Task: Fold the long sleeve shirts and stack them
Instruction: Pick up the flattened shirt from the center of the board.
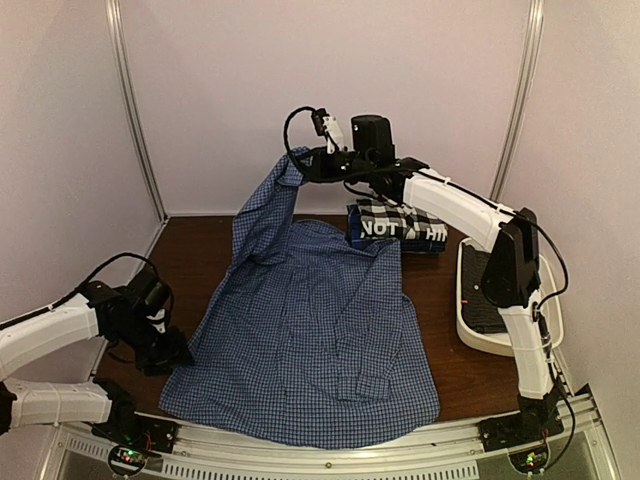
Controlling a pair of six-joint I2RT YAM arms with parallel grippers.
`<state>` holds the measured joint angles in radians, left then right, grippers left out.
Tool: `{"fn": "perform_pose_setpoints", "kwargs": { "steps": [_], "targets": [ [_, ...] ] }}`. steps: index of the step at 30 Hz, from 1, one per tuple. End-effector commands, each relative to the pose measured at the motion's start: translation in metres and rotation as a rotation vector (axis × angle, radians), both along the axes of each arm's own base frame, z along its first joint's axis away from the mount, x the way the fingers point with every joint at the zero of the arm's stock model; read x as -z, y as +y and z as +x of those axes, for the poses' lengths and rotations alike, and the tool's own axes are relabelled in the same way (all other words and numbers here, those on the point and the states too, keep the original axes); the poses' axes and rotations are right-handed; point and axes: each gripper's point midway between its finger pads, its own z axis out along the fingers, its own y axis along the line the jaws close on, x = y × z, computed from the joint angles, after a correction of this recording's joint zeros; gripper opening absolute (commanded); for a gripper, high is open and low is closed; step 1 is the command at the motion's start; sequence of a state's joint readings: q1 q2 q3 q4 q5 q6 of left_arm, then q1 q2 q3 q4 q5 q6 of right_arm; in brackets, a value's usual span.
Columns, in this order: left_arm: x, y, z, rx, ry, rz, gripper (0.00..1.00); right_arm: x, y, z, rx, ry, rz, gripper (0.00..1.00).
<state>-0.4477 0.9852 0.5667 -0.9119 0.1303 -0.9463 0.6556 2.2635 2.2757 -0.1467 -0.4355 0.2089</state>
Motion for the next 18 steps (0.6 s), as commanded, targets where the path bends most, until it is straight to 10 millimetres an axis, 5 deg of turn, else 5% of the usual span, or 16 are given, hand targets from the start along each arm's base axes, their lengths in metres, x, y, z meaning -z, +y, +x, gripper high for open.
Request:
{"fn": "perform_pose_setpoints", "kwargs": {
  "steps": [1,10,18],
  "targets": [
    [0.002,-0.003,-0.012,0.001,0.026,-0.012,0.57,-0.005,0.001,0.000,-0.018,-0.014,0.011,0.00],
    [0.007,-0.007,-0.018,0.006,0.049,0.019,0.26,-0.002,-0.002,0.001,-0.013,-0.005,0.008,0.00],
    [0.012,0.006,-0.014,-0.061,0.044,0.110,0.22,-0.001,-0.004,-0.003,-0.019,0.004,0.010,0.00]
  ]
}}
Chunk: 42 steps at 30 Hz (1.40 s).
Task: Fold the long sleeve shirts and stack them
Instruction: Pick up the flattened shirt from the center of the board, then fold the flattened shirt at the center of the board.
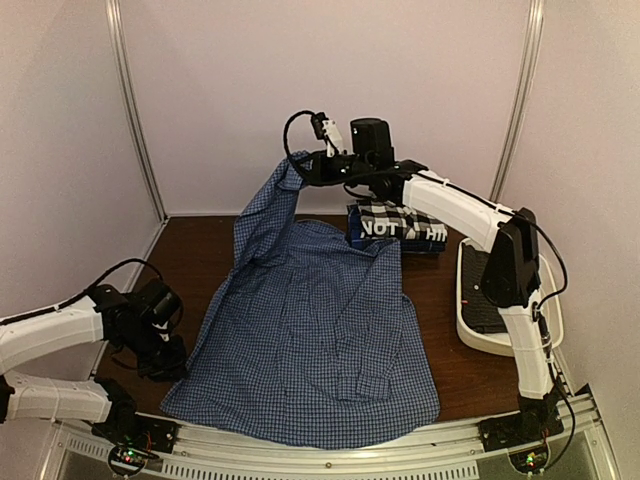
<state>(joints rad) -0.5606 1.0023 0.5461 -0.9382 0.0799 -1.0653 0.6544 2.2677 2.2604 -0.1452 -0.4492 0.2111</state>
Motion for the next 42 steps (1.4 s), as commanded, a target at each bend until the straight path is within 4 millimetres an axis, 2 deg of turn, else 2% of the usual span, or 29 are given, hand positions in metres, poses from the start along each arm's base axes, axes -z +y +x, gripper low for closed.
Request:
{"fn": "perform_pose_setpoints", "kwargs": {
  "steps": [1,9,13,15,20,24,30,37,42],
  "targets": [
    [0.001,0.009,0.005,-0.048,-0.011,0.059,0.21,-0.010,-0.006,-0.003,-0.008,-0.012,0.018,0.00],
    [0.003,0.014,0.010,-0.062,-0.022,0.103,0.00,-0.007,-0.007,-0.004,-0.013,-0.006,0.017,0.00],
    [-0.002,0.009,0.012,-0.043,-0.024,0.081,0.00,-0.009,-0.008,-0.004,-0.020,-0.012,0.019,0.00],
    [-0.013,-0.001,0.019,-0.011,-0.053,0.055,0.00,-0.007,-0.010,-0.002,-0.015,-0.011,0.011,0.00],
    [-0.039,-0.043,0.028,0.141,-0.052,-0.031,0.00,-0.008,-0.029,0.013,0.012,0.003,0.018,0.00],
    [-0.048,-0.082,0.027,0.285,-0.036,-0.055,0.00,-0.020,-0.052,0.025,0.036,0.006,0.046,0.00],
    [-0.055,-0.142,0.023,0.498,-0.015,-0.084,0.00,-0.032,-0.076,0.031,0.058,0.003,0.049,0.00],
    [-0.063,-0.187,0.017,0.619,-0.011,-0.180,0.00,-0.059,-0.087,0.029,0.067,-0.039,0.062,0.00],
    [-0.059,-0.210,0.011,0.690,0.002,-0.191,0.00,-0.054,-0.095,0.033,0.085,-0.018,0.058,0.00]
  ]
}}
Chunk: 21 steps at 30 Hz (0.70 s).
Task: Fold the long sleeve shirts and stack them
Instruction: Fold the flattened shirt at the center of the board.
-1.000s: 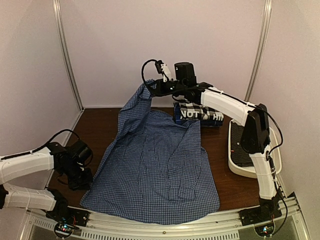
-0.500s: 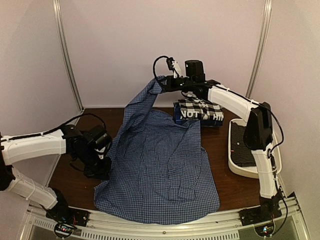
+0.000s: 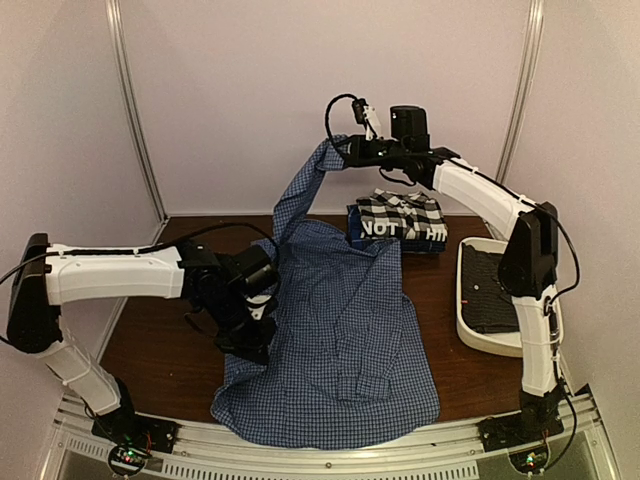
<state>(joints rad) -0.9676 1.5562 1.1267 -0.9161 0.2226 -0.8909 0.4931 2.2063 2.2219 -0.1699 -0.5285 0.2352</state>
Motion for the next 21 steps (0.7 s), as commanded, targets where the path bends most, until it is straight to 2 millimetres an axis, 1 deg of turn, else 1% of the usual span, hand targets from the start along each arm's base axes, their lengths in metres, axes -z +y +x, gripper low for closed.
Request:
{"fn": "perform_pose_setpoints", "kwargs": {
  "steps": [1,3,6,8,12,16,19,21],
  "targets": [
    [-0.004,-0.032,-0.005,0.098,0.001,-0.069,0.00,-0.034,-0.012,-0.008,0.003,-0.036,0.027,0.00],
    [-0.002,-0.041,-0.008,0.125,0.007,-0.084,0.00,-0.028,-0.016,-0.008,0.013,-0.022,0.017,0.00],
    [0.000,-0.049,-0.011,0.156,0.014,-0.087,0.00,-0.024,-0.023,-0.010,0.034,-0.017,0.000,0.00],
    [0.002,-0.052,-0.015,0.173,0.024,-0.089,0.00,-0.025,-0.029,-0.011,0.053,-0.023,-0.009,0.00],
    [0.005,-0.058,-0.022,0.199,0.041,-0.102,0.00,-0.035,-0.043,-0.012,0.076,-0.038,-0.008,0.00],
    [0.005,-0.065,-0.022,0.212,0.040,-0.116,0.00,-0.039,-0.049,-0.013,0.088,-0.046,-0.011,0.01],
    [0.006,-0.070,-0.021,0.220,0.038,-0.119,0.00,-0.035,-0.050,-0.013,0.089,-0.039,-0.018,0.01],
    [0.011,-0.069,-0.021,0.222,0.046,-0.107,0.00,-0.025,-0.049,-0.013,0.082,-0.019,-0.027,0.01]
  ]
}}
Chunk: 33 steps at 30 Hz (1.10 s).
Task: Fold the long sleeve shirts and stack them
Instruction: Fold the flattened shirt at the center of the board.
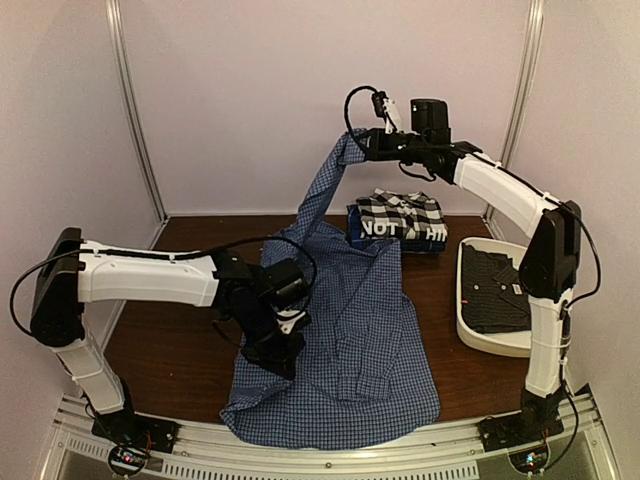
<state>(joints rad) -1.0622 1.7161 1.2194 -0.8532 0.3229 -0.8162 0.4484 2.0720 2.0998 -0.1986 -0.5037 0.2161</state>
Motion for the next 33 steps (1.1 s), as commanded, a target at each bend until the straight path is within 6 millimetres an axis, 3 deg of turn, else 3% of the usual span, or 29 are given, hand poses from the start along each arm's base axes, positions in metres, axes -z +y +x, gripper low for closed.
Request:
{"fn": "perform_pose_setpoints", "kwargs": {
  "steps": [1,4,11,14,18,21,28,33],
  "targets": [
    [-0.002,-0.016,0.003,0.032,-0.006,-0.048,0.00,0.002,-0.007,-0.004,0.010,0.001,-0.013,0.01],
    [0.000,-0.020,0.003,0.035,0.001,-0.058,0.00,0.020,-0.007,-0.006,0.005,0.039,-0.026,0.01],
    [-0.024,-0.031,0.010,0.060,-0.061,-0.128,0.39,0.079,-0.007,-0.018,-0.020,0.169,-0.055,0.00],
    [-0.040,-0.028,0.019,0.038,-0.094,-0.155,0.47,0.095,-0.007,-0.023,-0.028,0.205,-0.061,0.00],
    [-0.040,-0.003,0.042,-0.055,-0.129,-0.130,0.47,0.112,-0.002,-0.031,-0.058,0.255,-0.056,0.00],
    [-0.028,0.012,0.042,-0.073,-0.105,-0.121,0.45,0.121,0.004,-0.036,-0.075,0.283,-0.065,0.00],
    [0.022,0.050,-0.006,-0.085,0.049,-0.086,0.40,0.133,0.012,-0.046,-0.105,0.318,-0.079,0.00],
    [0.044,0.065,-0.032,-0.082,0.121,-0.061,0.37,0.130,0.017,-0.054,-0.123,0.315,-0.093,0.00]
  ]
}}
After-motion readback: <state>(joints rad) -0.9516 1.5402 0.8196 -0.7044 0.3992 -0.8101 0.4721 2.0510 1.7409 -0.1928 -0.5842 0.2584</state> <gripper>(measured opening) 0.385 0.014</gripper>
